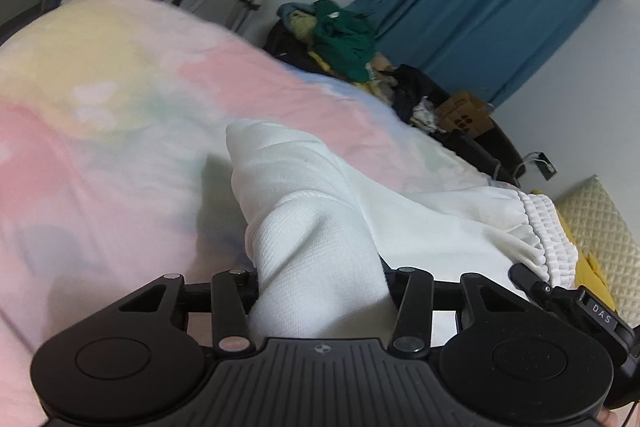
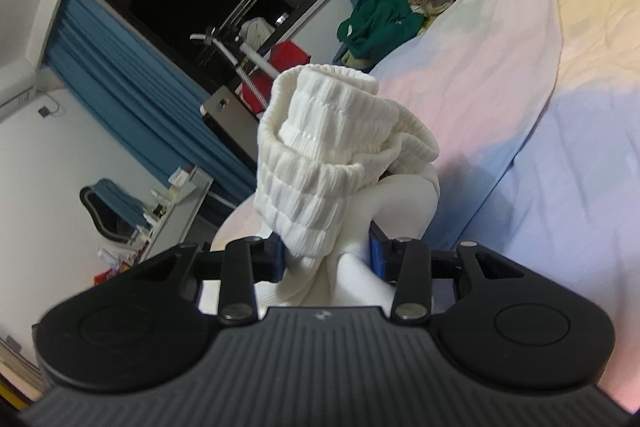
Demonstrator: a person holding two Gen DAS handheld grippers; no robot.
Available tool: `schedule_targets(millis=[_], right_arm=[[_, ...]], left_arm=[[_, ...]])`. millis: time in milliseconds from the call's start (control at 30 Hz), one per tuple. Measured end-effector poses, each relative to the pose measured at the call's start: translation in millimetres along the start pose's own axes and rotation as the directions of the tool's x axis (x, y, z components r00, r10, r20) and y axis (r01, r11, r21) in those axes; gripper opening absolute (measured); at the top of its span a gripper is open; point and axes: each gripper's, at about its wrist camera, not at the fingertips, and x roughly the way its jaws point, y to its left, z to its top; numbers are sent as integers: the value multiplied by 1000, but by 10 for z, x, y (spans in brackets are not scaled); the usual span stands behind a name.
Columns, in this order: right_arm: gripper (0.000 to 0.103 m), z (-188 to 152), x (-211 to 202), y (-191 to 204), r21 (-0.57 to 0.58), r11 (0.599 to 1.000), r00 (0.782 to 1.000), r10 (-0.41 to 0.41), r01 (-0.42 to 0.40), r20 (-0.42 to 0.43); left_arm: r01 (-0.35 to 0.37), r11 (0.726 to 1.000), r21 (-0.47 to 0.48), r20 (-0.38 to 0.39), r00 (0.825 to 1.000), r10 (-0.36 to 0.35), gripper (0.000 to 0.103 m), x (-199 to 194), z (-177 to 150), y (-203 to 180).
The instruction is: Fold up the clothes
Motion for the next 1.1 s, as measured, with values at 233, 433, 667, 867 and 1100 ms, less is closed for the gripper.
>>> schedule_targets(millis=[233,433,667,867,1100], right_arm=[[41,697,-283,-32,-11,1000,992,-4,5,124],[41,1447,-413,-472,41,998,964,-47,38,260],[41,2037,-473,-1494,152,980,911,-180,132,370],[41,1930,-444,-2379,273,944,892,-277,185,356],[45,1220,-280,-2871,371,903,902,-331,218,276]], left_arm=[[112,992,50,-11,994,-111,48,444,522,-902],[192,969,152,-52,981,-187,49,1399,799,-1987],[283,945,165,-181,950,-253,49,2857,652,-2896],[298,937,181,-294,926,-238,50,3870,239,-2955],[327,918,222,-364,902,-233,61,4167,-20,-2460]])
